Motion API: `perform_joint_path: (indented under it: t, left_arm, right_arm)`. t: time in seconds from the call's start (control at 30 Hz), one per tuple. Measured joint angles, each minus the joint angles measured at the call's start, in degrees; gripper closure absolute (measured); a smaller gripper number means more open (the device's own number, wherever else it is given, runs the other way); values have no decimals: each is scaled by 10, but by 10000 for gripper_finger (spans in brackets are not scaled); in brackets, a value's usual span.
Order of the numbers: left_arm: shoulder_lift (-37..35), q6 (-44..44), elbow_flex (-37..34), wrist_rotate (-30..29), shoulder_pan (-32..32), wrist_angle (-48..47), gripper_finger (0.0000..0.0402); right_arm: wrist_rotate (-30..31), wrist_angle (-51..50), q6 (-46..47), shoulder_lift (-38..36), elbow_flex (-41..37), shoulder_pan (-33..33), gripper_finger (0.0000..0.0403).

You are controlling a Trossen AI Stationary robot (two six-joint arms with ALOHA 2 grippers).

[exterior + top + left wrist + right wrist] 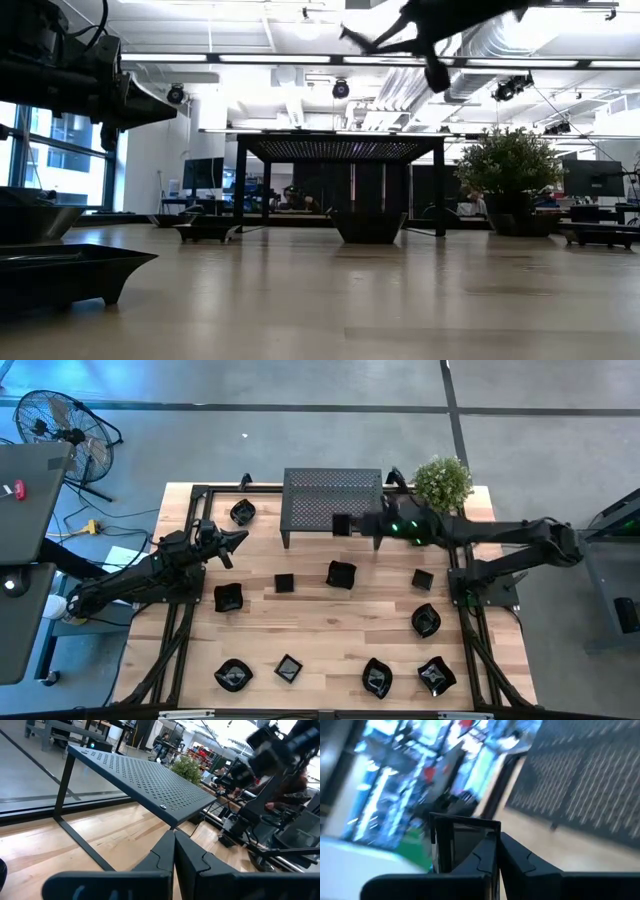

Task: Pick & Place Mini shaped plates
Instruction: Put the black square plate on the shelf

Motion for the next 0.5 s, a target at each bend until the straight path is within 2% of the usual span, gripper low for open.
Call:
perform_joint_path:
  t: [0.17, 0.27, 0.5]
  left_arm:
    - [0, 0, 0, 0, 0, 0, 401]
    - [0, 0, 0, 0, 0, 0, 401]
    - [0, 0, 0, 0, 0, 0, 401]
  right_arm:
    - [-36, -171, 5, 97, 136, -64, 393]
    - [-58, -247, 6, 150, 188, -93, 394]
    - [-106, -262, 16, 212, 221, -122, 394]
